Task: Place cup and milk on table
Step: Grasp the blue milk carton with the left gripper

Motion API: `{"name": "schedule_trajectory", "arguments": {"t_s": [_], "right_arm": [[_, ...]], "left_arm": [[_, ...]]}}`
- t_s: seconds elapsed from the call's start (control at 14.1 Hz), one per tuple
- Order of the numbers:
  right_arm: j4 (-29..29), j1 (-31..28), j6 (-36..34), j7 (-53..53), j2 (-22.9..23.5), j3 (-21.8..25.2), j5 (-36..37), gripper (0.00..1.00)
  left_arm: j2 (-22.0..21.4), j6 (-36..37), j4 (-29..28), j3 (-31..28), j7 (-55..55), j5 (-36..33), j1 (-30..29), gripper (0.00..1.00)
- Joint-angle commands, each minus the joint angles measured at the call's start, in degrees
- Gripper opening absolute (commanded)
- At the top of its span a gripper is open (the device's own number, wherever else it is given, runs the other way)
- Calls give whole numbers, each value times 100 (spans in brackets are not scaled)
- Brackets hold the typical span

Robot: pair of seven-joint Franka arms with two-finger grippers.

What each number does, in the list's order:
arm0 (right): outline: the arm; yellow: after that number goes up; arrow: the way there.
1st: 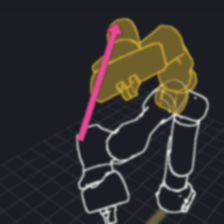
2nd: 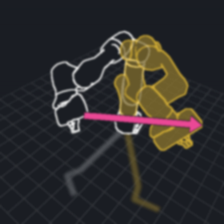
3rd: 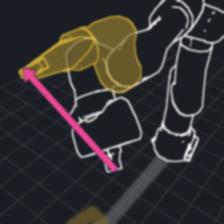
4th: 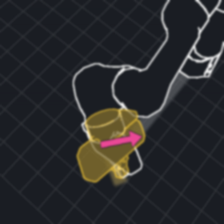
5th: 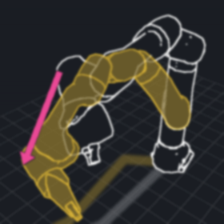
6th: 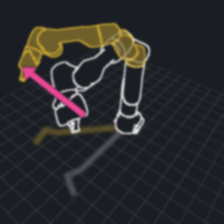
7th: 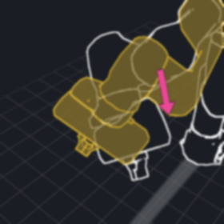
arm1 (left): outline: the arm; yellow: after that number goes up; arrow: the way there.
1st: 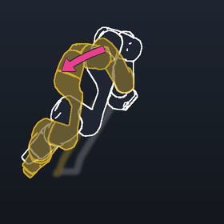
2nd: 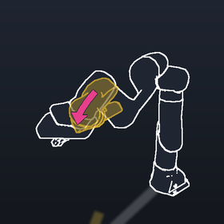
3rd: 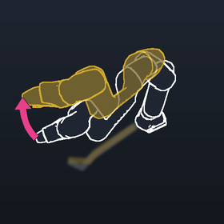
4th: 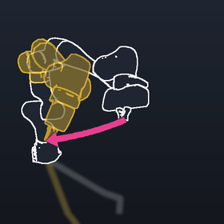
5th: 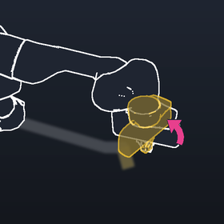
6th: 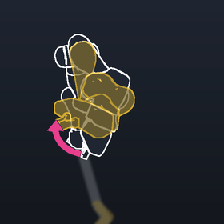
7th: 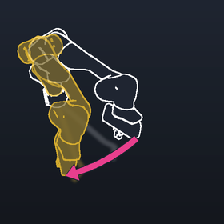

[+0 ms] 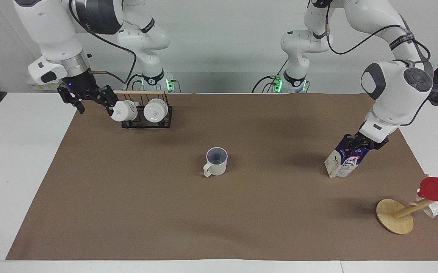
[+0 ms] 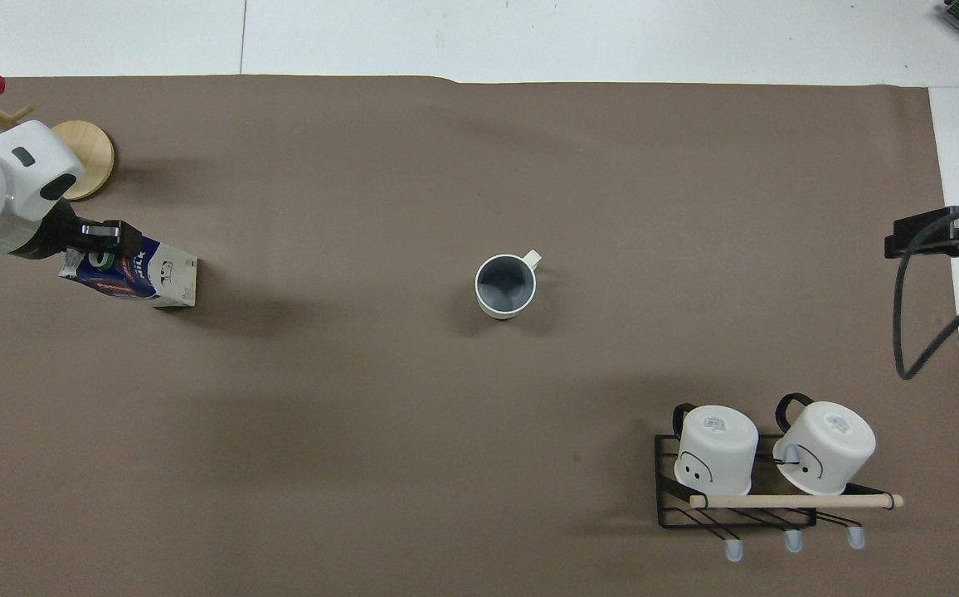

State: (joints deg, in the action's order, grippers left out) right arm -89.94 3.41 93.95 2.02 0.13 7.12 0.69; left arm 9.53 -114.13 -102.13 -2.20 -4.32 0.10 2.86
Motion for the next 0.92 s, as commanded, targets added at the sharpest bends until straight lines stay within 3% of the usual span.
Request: {"name": "schedule_trajectory", "arguments": {"t_s": [0.0, 0.14, 0.36, 0.64, 0.85], "right_arm": [[257, -60, -481, -209, -170, -35, -34, 100], [468, -86, -938, -604, -223, -17, -16, 100], [119, -25, -914, -466, -548, 44, -77, 100], [161, -25, -1177, -509, -540, 53, 27, 100], [135, 36, -1203, -474, -549, 1, 202, 100]], "left_arm": [[-101, -66, 53, -35, 439, -44, 398, 32], [-48, -118, 175, -26, 896, -176, 766, 32], [-39, -127, 255, -35, 1643, -177, 1364, 33], [-30, -136, 378, -17, 2645, -168, 2129, 33], [285, -180, 667, -17, 3391, -176, 2613, 33]]}}
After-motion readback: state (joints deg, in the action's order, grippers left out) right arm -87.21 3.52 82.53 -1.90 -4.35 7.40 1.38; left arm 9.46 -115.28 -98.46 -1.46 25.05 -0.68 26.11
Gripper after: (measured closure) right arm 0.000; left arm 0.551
